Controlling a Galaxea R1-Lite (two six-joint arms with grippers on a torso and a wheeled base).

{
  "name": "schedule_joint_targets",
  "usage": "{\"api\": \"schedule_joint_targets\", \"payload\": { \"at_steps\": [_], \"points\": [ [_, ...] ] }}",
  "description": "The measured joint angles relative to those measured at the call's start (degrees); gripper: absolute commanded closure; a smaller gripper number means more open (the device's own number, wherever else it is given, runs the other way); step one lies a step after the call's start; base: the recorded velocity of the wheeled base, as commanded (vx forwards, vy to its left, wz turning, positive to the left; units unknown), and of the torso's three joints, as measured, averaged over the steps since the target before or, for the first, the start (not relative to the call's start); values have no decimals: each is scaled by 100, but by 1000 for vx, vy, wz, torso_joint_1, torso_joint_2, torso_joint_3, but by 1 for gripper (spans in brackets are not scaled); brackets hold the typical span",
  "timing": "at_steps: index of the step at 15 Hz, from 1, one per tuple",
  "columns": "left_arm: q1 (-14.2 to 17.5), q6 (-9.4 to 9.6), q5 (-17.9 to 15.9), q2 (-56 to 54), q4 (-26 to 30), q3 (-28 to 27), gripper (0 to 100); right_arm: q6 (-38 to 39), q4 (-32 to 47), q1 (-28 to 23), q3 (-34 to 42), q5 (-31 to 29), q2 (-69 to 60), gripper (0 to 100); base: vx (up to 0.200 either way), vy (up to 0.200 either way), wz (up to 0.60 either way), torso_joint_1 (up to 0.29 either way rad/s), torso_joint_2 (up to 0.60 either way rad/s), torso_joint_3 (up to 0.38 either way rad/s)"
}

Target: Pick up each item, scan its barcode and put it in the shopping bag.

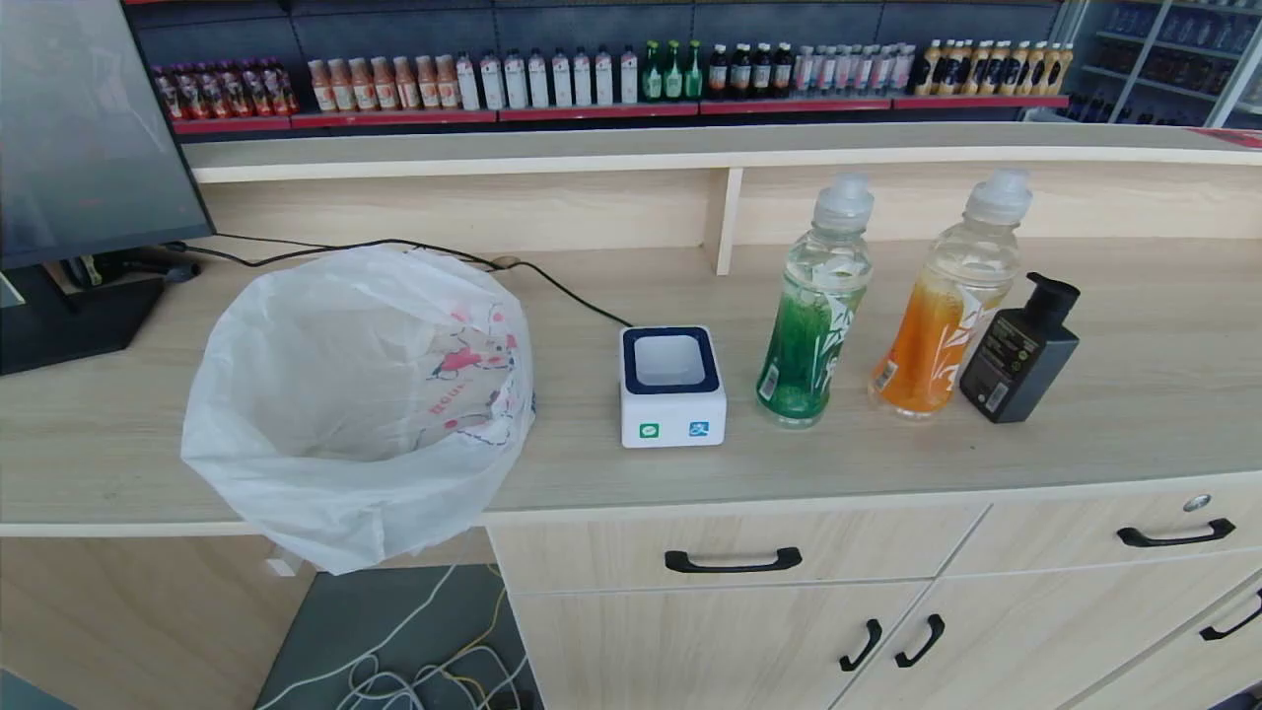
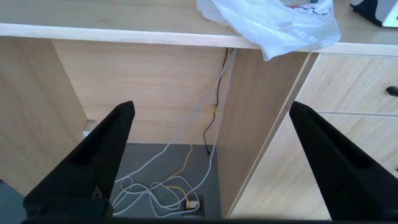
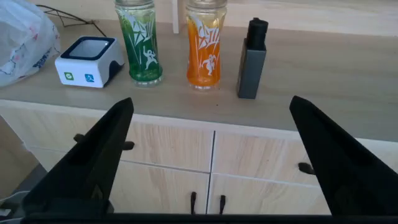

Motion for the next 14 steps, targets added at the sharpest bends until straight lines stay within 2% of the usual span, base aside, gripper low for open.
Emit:
{"api": "schedule_joint_targets", "payload": {
  "at_steps": [4,7,9,11,14],
  "points": [
    [0,0,0,0,0,0,0,89,-2119,1063,-162,6,1787,0,0,0,0,0,0,0],
    [0,2,0,0,0,0,0,241,-3884,1499,-251,6,3072,0,0,0,0,0,0,0],
    [0,0,0,0,0,0,0,272,-4785,1705,-328,-38,3871,0,0,0,0,0,0,0],
    [0,0,0,0,0,0,0,294,-5346,1891,-521,-385,4568,0,0,0,0,0,0,0],
    [0,0,0,0,0,0,0,301,-5480,2361,-756,-1197,5243,0,0,0,0,0,0,0]
  ]
}}
